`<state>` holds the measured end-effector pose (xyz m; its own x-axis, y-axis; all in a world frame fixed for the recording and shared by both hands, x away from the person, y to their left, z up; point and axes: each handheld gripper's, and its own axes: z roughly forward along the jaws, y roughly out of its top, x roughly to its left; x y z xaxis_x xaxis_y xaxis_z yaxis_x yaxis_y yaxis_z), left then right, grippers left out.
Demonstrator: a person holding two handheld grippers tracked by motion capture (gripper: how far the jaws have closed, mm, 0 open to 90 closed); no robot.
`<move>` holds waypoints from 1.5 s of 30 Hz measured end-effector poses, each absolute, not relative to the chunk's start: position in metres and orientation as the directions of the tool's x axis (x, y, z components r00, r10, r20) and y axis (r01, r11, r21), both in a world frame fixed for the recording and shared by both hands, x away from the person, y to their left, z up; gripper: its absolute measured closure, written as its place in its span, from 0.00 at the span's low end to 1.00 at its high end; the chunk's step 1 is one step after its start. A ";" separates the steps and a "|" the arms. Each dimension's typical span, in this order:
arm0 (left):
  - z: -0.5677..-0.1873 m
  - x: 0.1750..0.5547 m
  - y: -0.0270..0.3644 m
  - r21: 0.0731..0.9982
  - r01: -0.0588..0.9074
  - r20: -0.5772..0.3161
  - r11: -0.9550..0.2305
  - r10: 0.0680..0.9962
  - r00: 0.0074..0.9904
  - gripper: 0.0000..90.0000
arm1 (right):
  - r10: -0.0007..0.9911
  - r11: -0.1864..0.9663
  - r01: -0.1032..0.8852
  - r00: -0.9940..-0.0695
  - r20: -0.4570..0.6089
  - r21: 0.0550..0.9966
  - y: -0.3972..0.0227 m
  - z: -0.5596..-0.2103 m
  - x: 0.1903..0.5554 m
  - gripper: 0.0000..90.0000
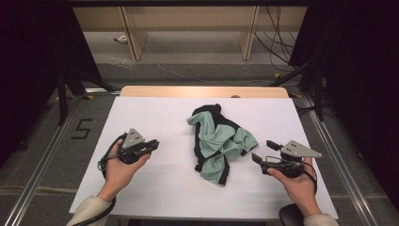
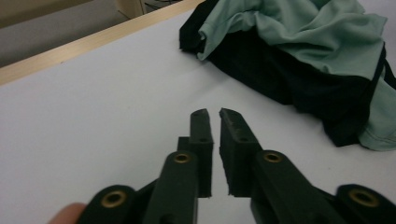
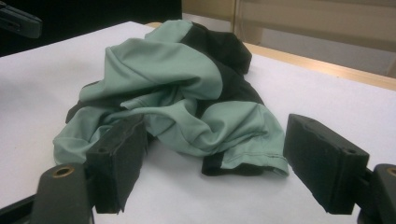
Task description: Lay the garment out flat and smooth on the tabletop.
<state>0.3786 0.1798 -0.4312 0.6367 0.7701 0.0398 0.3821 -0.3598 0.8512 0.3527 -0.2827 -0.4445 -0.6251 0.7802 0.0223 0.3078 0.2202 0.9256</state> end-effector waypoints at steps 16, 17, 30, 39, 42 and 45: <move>-0.402 0.403 0.097 0.838 0.292 0.075 -0.460 0.628 0.775 1.00 | 0.770 0.231 0.310 -0.637 0.021 0.922 -0.280 -0.445 0.355 0.25; -0.402 0.406 0.092 0.838 0.290 0.073 -0.462 0.622 0.779 1.00 | 0.770 0.233 0.312 -0.638 0.021 0.921 -0.280 -0.446 0.355 0.25; -0.401 0.438 0.027 0.822 0.285 0.056 -0.494 0.566 0.822 0.97 | 0.765 0.236 0.309 -0.643 0.020 0.921 -0.279 -0.446 0.356 0.25; -0.400 0.453 0.007 0.789 0.317 0.045 -0.526 0.565 0.824 0.77 | 0.762 0.240 0.308 -0.647 0.017 0.921 -0.279 -0.446 0.356 0.25; -0.400 0.457 -0.001 0.773 0.324 0.066 -0.546 0.576 0.814 0.60 | 0.762 0.240 0.307 -0.648 0.018 0.921 -0.279 -0.446 0.356 0.25; -0.401 0.459 -0.010 0.745 0.347 0.067 -0.570 0.581 0.811 0.48 | 0.762 0.240 0.307 -0.647 0.018 0.921 -0.278 -0.446 0.356 0.25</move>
<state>0.4592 -0.0102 -0.4008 0.8108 0.5815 0.0670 0.3473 -0.5700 0.7446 0.3562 -0.2784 -0.4463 -0.6475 0.7619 0.0176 0.3071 0.2398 0.9210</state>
